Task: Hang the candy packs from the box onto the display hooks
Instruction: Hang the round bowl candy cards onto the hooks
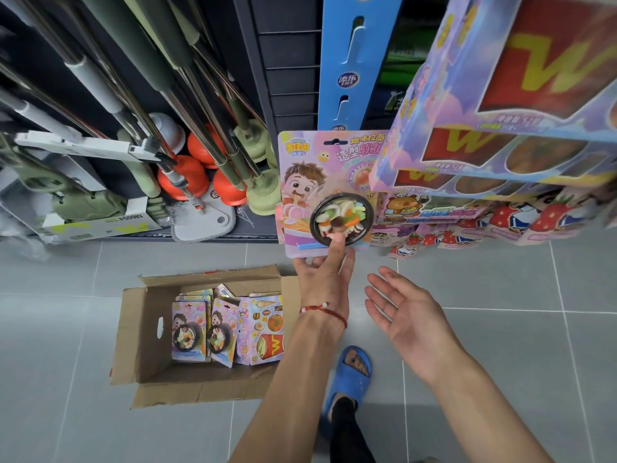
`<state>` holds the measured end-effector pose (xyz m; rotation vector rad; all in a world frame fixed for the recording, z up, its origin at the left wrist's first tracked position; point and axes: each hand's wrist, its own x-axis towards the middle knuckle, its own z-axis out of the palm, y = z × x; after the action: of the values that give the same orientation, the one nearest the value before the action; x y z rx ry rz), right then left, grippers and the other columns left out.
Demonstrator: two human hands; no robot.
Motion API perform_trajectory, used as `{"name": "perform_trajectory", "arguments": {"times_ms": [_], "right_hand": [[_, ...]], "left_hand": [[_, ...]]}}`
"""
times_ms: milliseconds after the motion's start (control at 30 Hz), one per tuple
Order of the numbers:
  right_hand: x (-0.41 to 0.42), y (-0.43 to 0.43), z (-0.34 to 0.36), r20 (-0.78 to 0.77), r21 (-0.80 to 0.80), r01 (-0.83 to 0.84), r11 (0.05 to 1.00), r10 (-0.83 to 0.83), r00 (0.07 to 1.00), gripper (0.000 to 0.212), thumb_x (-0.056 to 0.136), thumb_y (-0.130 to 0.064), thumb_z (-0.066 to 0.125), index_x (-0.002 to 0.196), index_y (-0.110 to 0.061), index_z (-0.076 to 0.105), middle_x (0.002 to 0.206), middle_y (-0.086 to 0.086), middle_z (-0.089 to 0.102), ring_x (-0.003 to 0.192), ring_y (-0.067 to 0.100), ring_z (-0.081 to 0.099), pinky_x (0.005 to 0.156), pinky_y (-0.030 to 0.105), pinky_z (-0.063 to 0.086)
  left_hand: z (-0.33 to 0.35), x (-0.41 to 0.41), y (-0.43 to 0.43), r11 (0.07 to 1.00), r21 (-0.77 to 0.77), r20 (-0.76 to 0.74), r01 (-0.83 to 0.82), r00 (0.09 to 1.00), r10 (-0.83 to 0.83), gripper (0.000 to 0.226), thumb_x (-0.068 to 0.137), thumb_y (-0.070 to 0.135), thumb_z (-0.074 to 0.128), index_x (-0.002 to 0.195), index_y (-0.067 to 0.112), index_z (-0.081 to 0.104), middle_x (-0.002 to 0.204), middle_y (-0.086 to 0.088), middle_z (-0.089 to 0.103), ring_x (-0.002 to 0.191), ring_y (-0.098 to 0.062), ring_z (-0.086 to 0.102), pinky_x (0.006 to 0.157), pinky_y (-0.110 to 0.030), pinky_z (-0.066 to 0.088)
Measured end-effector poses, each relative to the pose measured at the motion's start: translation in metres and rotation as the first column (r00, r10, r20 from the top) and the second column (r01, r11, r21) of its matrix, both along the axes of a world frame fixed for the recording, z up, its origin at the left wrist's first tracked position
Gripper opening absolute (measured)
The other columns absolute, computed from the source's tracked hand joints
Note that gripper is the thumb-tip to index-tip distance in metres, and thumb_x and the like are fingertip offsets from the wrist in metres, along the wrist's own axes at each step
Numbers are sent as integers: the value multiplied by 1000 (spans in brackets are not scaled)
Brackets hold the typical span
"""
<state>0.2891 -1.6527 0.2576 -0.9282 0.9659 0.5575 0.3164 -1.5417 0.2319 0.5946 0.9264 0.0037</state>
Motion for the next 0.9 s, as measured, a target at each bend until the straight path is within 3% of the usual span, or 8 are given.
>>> {"name": "perform_trajectory", "arguments": {"times_ms": [167, 333, 500, 567, 700, 800, 900], "right_hand": [[0, 2, -1, -3, 2, -7, 1000, 7, 1000, 19, 103, -19, 55, 117, -14, 67, 116, 7, 74, 107, 20, 69, 87, 34, 53], [-2, 3, -1, -12, 10, -6, 1000, 7, 1000, 19, 103, -18, 55, 117, -14, 67, 115, 7, 74, 106, 20, 69, 87, 34, 53], [-3, 5, -1, -20, 12, -2, 1000, 2, 1000, 19, 102, -18, 56, 117, -13, 67, 115, 7, 74, 105, 20, 70, 86, 33, 53], [-3, 5, -1, -23, 13, -1, 1000, 1, 1000, 19, 102, -18, 56, 117, -13, 67, 115, 8, 74, 104, 20, 70, 87, 33, 54], [-3, 5, 0, -22, 14, 3, 1000, -3, 1000, 20, 102, -17, 56, 118, -13, 68, 115, 7, 74, 104, 20, 70, 89, 34, 54], [-3, 5, 0, -19, 11, -8, 1000, 8, 1000, 19, 103, -17, 55, 117, -13, 67, 114, 7, 74, 103, 19, 70, 86, 33, 54], [-3, 7, 1, -18, 5, -27, 1000, 27, 999, 19, 104, -16, 53, 116, -13, 67, 114, 7, 74, 103, 19, 70, 84, 32, 54]], "left_hand": [[-7, -1, 1, 1000, 14, -14, 17, 1000, -17, 35, 92, 11, 72, 109, 18, 42, 109, -9, 63, 121, -29, 65, 104, -41, 53], [-9, 0, 1, 999, 35, -31, 20, 999, -18, 38, 91, 13, 74, 113, 15, 44, 121, -14, 62, 118, -29, 67, 94, -36, 59], [-12, -2, -1, 997, 67, -83, 39, 996, -34, 40, 91, 17, 75, 115, 14, 44, 120, -15, 59, 109, -26, 70, 84, -31, 62], [-16, -3, -2, 996, 61, -118, 59, 992, -51, 44, 90, 22, 76, 118, 16, 43, 126, -14, 59, 102, -23, 72, 88, -33, 61], [-19, -1, -4, 993, 51, -153, 110, 983, -101, 55, 87, 28, 79, 125, 17, 40, 135, -18, 55, 114, -25, 68, 104, -47, 53], [-23, 0, -2, 993, 41, -157, 108, 983, -100, 60, 89, 19, 77, 132, 13, 35, 132, -15, 53, 114, -20, 64, 103, -42, 54], [-21, -8, 7, 990, -34, -146, 135, 980, -138, 59, 92, 5, 71, 137, 15, 33, 140, -19, 54, 126, -27, 60, 104, -39, 51]]}}
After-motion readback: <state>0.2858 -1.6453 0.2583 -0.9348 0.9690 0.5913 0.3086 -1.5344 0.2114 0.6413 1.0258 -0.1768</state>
